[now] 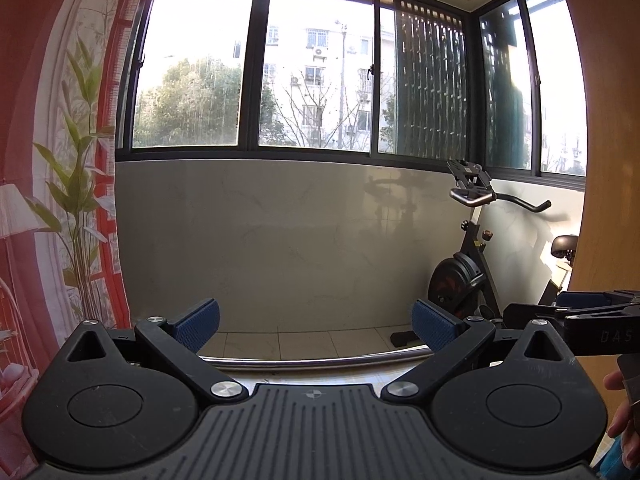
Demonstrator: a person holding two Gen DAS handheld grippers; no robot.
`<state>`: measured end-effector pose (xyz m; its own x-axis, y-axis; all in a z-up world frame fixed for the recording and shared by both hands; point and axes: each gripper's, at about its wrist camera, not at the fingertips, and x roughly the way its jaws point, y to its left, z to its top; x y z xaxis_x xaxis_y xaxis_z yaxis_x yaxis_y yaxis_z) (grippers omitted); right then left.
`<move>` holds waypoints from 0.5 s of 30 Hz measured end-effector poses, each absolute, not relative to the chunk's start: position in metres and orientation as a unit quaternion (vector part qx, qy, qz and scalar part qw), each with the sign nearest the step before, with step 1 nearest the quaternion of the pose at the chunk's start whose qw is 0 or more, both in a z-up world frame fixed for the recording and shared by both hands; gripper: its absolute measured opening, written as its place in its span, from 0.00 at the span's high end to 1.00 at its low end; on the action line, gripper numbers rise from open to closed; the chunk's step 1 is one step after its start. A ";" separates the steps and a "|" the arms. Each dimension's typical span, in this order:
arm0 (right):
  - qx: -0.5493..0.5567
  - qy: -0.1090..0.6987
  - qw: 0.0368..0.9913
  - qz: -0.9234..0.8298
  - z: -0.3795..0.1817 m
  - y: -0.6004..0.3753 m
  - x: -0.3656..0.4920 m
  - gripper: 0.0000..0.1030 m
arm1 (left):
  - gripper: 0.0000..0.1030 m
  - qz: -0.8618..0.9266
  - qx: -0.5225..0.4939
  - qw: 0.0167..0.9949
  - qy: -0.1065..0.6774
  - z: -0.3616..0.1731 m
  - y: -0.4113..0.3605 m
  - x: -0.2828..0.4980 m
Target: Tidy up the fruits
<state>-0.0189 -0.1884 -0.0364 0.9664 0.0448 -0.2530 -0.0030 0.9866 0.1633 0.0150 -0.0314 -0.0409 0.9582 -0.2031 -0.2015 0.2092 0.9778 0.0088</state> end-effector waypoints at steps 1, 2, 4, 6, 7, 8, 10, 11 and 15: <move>0.081 0.129 0.988 0.011 -0.036 -0.188 -0.019 0.00 | 0.00 -0.105 0.015 0.989 0.100 -0.041 -0.032 0.014; 0.081 0.129 0.988 0.011 -0.036 -0.189 -0.020 0.00 | 0.00 -0.106 0.015 0.989 0.100 -0.041 -0.031 0.014; 0.081 0.128 0.988 0.010 -0.036 -0.189 -0.021 0.00 | 0.00 -0.105 0.013 0.989 0.101 -0.042 -0.031 0.014; 0.081 0.129 0.988 0.010 -0.037 -0.189 -0.022 0.00 | 0.00 -0.101 0.012 0.990 0.100 -0.041 -0.029 0.015; 0.081 0.129 0.988 0.009 -0.037 -0.189 -0.022 0.00 | 0.00 -0.100 0.012 0.990 0.101 -0.041 -0.029 0.015; 0.081 0.129 0.988 0.009 -0.037 -0.189 -0.022 0.00 | 0.00 -0.099 0.012 0.990 0.102 -0.041 -0.029 0.016; 0.081 0.129 0.988 0.009 -0.037 -0.189 -0.023 0.00 | 0.00 -0.098 0.013 0.990 0.104 -0.042 -0.029 0.016; 0.081 0.129 0.988 0.009 -0.037 -0.189 -0.023 0.00 | 0.00 -0.098 0.013 0.990 0.105 -0.042 -0.030 0.016; 0.081 0.129 0.988 0.008 -0.037 -0.190 -0.023 0.00 | 0.00 -0.097 0.016 0.989 0.107 -0.043 -0.030 0.017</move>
